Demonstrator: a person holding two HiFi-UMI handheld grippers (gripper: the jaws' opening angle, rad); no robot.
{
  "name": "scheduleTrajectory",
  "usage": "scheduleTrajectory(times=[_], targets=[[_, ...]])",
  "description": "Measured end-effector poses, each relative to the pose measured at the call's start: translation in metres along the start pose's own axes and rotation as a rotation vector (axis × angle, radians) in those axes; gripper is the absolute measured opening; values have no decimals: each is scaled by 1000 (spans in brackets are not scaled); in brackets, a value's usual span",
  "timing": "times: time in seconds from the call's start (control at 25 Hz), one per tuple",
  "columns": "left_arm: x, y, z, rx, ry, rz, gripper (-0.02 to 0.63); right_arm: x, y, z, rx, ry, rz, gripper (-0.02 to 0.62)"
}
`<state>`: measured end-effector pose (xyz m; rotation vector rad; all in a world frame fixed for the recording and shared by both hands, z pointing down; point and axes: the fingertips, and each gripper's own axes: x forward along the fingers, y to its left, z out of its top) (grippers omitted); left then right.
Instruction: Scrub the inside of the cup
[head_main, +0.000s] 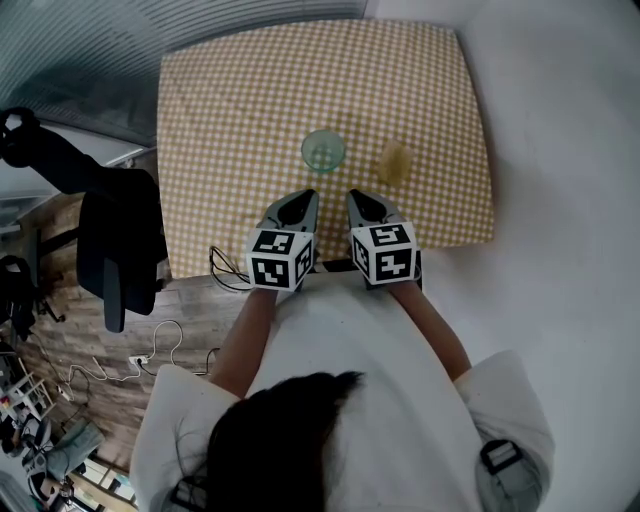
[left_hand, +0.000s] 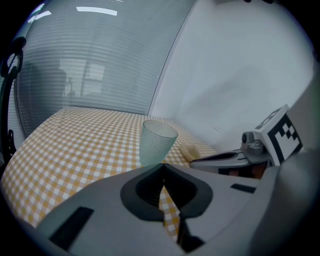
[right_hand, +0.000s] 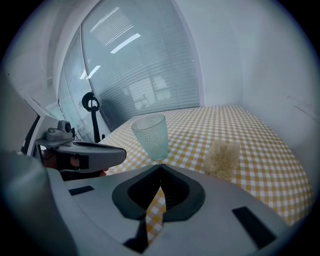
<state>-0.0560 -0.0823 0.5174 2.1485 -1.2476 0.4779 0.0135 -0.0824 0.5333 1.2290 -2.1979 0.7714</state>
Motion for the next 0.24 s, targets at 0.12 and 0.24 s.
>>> scheduleTrajectory(times=[0.12,0.24], targets=[[3,5,0,-24,7,10,9,1,-2,0,-4,7,-7,34],[7,9,-2,-47,18,20,9,2,-6,-1,3,8,-7,34]])
